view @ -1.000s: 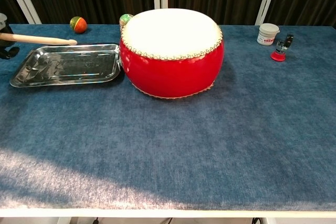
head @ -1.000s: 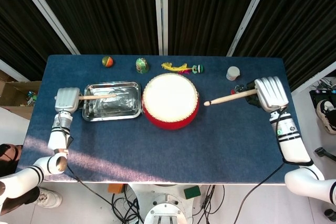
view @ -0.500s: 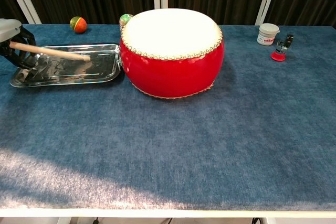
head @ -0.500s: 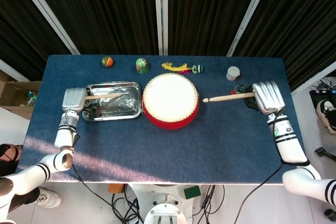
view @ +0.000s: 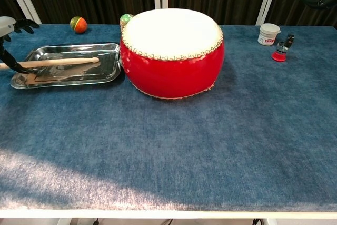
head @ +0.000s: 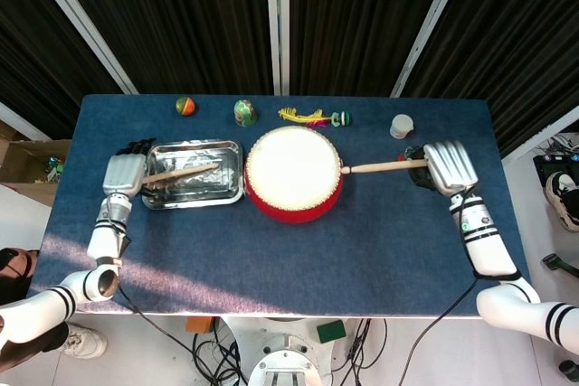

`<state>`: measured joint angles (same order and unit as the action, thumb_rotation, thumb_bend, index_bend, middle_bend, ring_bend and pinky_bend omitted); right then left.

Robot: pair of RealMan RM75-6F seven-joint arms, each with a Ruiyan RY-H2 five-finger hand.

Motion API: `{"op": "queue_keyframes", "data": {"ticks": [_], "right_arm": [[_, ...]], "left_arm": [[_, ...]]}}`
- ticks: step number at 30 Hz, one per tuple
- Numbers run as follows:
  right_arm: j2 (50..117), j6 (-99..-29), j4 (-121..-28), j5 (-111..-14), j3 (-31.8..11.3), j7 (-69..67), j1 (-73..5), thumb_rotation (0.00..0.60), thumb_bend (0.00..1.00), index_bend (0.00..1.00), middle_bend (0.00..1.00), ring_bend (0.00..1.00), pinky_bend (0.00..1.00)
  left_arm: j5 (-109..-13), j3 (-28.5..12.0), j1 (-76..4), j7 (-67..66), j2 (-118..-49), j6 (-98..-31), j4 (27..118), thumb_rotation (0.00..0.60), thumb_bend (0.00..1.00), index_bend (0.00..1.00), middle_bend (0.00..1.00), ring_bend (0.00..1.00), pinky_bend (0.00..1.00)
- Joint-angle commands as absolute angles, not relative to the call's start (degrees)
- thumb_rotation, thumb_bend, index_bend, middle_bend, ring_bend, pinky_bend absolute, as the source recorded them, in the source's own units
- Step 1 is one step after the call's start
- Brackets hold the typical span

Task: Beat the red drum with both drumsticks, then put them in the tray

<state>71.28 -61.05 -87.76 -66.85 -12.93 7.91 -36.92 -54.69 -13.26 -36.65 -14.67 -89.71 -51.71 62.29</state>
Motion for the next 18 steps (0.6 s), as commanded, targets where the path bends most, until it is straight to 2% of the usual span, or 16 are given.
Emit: {"op": "queue_keyframes", "data": {"ticks": [1,6,10,15,18], "right_arm": [[72.72,-61.0,-86.98,-67.25,-13.01,6.14,-36.84,0.6,0.51,1.0,1.0,1.0,1.0],[76.98,-60.22,-84.6,-68.52,-13.11,-0.19,-36.91,0.6,0.52,1.0,1.0,1.0,1.0],[82.22,-60.15,-81.88,-69.82,-13.97,-6.66,-37.55,0.6,0.52,1.0,1.0,1.0,1.0],[88.18,-61.45,-78.66,-72.01,-14.9,-11.37,-38.7,0.6,0.54,1.0,1.0,1.0,1.0],[91.5,-62.63,-76.72,-72.55,-15.74,-12.28,-39.42,0.6,0.54,1.0,1.0,1.0,1.0]], "left_arm": [[-57.35,-13.15,-34.72,-12.36,-86.92,-55.22,66.18,0.6,0.1,0.08,0.1,0.1,0.22],[-63.99,-13.58,-31.43,-6.52,-81.42,-63.03,75.02,0.6,0.1,0.14,0.12,0.12,0.23],[-71.85,-13.95,-30.26,-0.73,-77.2,-68.43,82.62,0.6,0.1,0.21,0.18,0.18,0.32],[-80.01,-13.92,-31.32,2.41,-73.89,-71.2,89.0,0.6,0.1,0.28,0.24,0.25,0.42],[-83.09,-14.4,-33.05,3.96,-73.08,-71.0,91.69,0.6,0.1,0.27,0.25,0.26,0.43]]}}
